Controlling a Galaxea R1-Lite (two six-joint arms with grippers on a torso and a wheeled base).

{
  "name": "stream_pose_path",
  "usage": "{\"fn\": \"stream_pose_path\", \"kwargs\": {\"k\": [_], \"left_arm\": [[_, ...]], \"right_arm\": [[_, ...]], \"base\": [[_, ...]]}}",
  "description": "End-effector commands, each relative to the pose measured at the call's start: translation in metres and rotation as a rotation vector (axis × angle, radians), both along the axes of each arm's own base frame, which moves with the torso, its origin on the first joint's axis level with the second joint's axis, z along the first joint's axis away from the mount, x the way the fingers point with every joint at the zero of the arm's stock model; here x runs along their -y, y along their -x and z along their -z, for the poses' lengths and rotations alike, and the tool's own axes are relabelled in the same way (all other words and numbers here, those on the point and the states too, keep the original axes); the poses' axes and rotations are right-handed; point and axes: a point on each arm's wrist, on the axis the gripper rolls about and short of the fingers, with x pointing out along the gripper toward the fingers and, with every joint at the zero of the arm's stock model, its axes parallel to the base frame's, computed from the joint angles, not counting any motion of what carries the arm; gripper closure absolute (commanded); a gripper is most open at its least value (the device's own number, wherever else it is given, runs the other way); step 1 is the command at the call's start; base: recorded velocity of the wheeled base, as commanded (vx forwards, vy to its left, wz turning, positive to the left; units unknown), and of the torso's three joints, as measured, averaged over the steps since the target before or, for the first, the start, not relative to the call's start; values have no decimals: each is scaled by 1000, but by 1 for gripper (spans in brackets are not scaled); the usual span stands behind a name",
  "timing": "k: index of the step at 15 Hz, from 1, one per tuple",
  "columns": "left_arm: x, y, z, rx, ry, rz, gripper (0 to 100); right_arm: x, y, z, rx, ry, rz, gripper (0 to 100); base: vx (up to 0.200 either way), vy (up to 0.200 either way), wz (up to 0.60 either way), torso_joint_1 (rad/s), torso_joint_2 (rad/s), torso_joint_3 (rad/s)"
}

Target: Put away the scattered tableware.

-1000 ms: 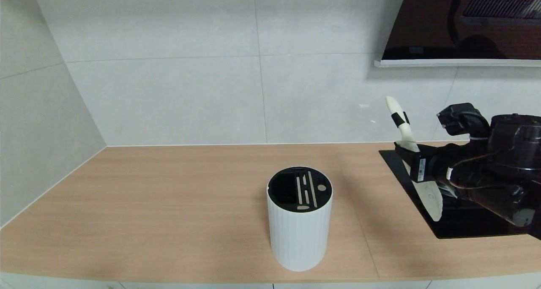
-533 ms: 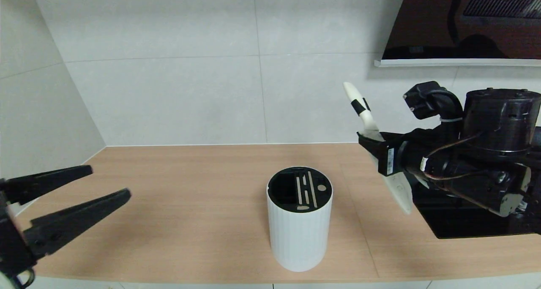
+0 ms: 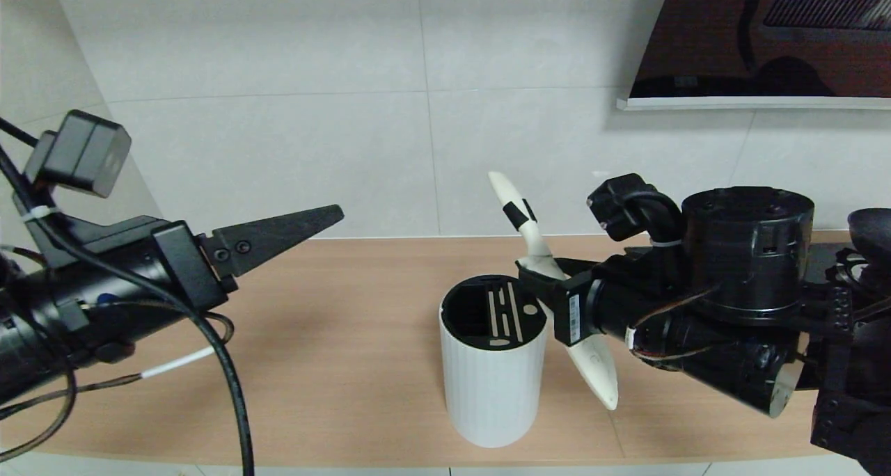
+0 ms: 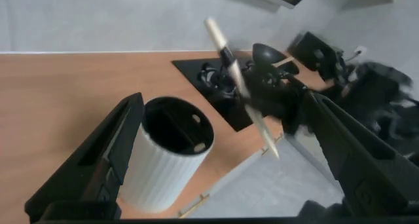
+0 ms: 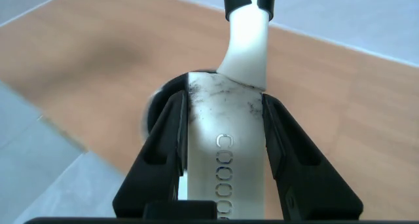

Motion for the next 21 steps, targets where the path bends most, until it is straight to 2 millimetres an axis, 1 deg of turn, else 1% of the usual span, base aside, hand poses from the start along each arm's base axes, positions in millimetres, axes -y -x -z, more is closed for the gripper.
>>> {"fn": "stream_pose_path", "kwargs": {"k": [1,2,4,6,8,10,11,13,14,15,18,21], "left_arm": [[16,-16,30,-75,-24,47,0],[24,-11,30,-69,-11,93,0],[34,-6,28,-94,19,144,0],[46,-5,32,-178,64,196,0],[56,-8,44,-223,60,221,0],[61,-13,59,-233,55,226,0],[68,-17,72,-223,55,244,0],[82,-22,85,-183,76,272,0],[85,-27,89,-168,88,255,0],[86,-29,90,-169,96,244,0],[89,-35,79,-190,186,193,0],[90,-40,73,-167,214,134,0]], "right_arm": [[-14,15,10,-25,21,-50,100],[-15,19,14,-32,31,-64,100],[-16,19,13,-30,26,-65,100],[-19,24,13,-31,23,-86,100],[-23,29,14,-41,12,-104,100],[-26,32,12,-47,-6,-117,100],[-29,36,12,-46,-12,-134,100],[-32,39,13,-46,-14,-146,100],[-33,39,13,-42,-20,-147,100],[-33,39,13,-38,-22,-148,100],[-33,40,15,-35,-21,-151,100],[-34,45,18,-43,-10,-167,100]], "base": [[0,0,0,0,0,0],[0,0,0,0,0,0],[0,0,0,0,0,0],[0,0,0,0,0,0],[0,0,0,0,0,0],[0,0,0,0,0,0],[0,0,0,0,0,0],[0,0,0,0,0,0],[0,0,0,0,0,0],[0,0,0,0,0,0],[0,0,0,0,0,0],[0,0,0,0,0,0]]}}
